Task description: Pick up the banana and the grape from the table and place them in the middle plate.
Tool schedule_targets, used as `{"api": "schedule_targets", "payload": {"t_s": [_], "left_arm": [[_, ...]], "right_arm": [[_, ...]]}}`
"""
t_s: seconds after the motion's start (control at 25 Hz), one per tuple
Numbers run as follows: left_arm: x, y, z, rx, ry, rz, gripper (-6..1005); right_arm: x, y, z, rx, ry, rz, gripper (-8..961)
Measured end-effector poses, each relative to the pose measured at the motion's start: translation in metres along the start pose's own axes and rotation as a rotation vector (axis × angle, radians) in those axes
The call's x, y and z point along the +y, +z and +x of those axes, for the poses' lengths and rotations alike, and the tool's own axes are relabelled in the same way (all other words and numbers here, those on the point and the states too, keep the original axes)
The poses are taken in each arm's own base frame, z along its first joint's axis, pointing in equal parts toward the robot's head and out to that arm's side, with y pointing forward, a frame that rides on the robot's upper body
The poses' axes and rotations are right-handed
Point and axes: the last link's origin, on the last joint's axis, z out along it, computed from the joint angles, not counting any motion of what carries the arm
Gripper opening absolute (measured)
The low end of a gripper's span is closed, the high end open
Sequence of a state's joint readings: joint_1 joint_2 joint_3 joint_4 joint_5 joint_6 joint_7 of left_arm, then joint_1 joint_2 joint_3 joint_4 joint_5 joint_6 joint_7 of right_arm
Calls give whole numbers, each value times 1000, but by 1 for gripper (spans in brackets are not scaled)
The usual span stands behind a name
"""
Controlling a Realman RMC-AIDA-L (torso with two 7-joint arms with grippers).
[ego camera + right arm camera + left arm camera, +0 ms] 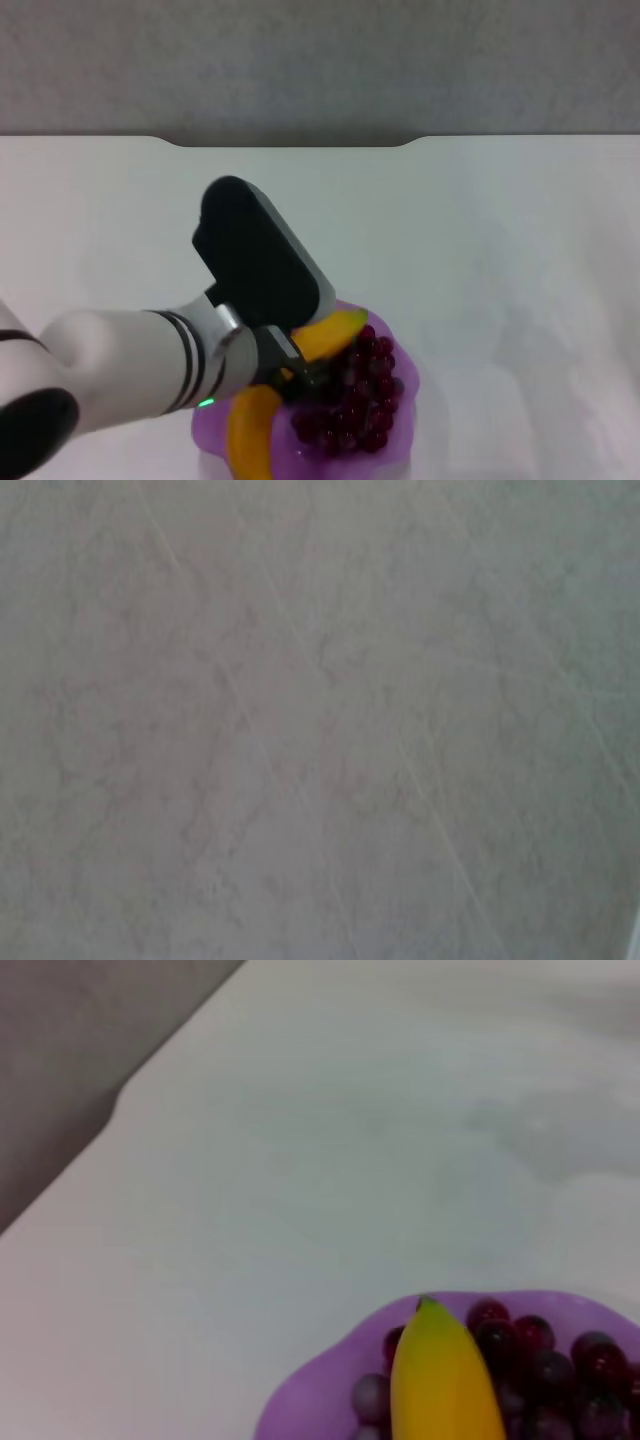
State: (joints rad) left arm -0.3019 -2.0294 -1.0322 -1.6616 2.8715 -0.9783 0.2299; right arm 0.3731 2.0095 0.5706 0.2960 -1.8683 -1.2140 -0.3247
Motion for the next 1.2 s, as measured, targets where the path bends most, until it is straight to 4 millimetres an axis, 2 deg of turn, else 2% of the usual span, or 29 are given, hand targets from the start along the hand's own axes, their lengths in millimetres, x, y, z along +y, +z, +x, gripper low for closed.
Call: {"api": "schedule_targets", "payload": {"t_s": [0.24,0.44,0.64,0.92,1.2], "left_arm": [[2,3,2,0,13,-4,527],[-1,3,4,15,6,4,732],[-5,0,13,66,2,21,881],[-22,-19,45,253,-7,88,878],[-41,-43,59,433,-66,171,875]], "right_arm": [[0,0,0,0,0,0,32],[0,0,0,1,-1,1,32],[-1,-1,2,11,-1,2,32],[-2,0,4,26,-1,7,32],[-6,0,4,23,16,33,32]]}}
